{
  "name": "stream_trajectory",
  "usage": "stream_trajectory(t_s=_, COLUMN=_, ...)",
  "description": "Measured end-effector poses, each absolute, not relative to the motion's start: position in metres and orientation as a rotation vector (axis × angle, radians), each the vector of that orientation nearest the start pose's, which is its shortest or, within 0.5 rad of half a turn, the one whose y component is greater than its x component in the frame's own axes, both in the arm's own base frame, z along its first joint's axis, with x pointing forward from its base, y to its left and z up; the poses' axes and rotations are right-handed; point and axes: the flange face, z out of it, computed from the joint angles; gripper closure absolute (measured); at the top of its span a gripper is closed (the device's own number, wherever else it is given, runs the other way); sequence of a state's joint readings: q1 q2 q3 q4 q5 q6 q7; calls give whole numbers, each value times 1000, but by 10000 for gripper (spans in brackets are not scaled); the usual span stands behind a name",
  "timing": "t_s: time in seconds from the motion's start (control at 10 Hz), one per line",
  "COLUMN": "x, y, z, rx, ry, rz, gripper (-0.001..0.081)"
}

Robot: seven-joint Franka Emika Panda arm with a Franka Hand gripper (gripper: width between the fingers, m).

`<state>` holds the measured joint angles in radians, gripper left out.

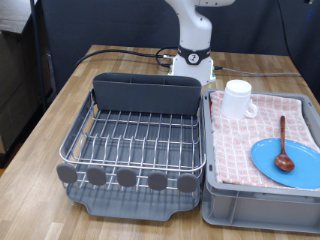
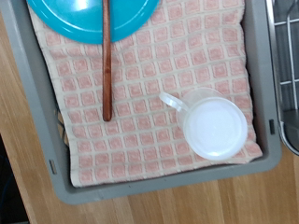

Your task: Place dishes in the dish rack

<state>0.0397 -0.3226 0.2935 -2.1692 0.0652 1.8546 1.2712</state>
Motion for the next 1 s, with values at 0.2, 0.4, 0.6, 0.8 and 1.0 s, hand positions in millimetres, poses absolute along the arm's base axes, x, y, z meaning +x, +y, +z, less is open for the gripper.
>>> stream_trajectory(t_s=0.2, x=437, y=179, z=497, rx=-2783, ry=1511, rz=-71, gripper=3)
stream_trajectory(t_s=0.4, x=444, y=191, z=472, rx=-2774, ry=1505, rz=-103, gripper=3)
stream_trajectory(t_s=0.6, x=452, y=197, z=447, rx=-2759, ry=1468, rz=-133, gripper=3)
stream_trajectory(t_s=0.8, x=460, y=200, z=425, rx=-2706, ry=1440, rz=-160, gripper=3)
stream_trajectory(t_s=1.0, x=459, y=200, z=424, rx=-2737, ry=1429, rz=-172, gripper=3)
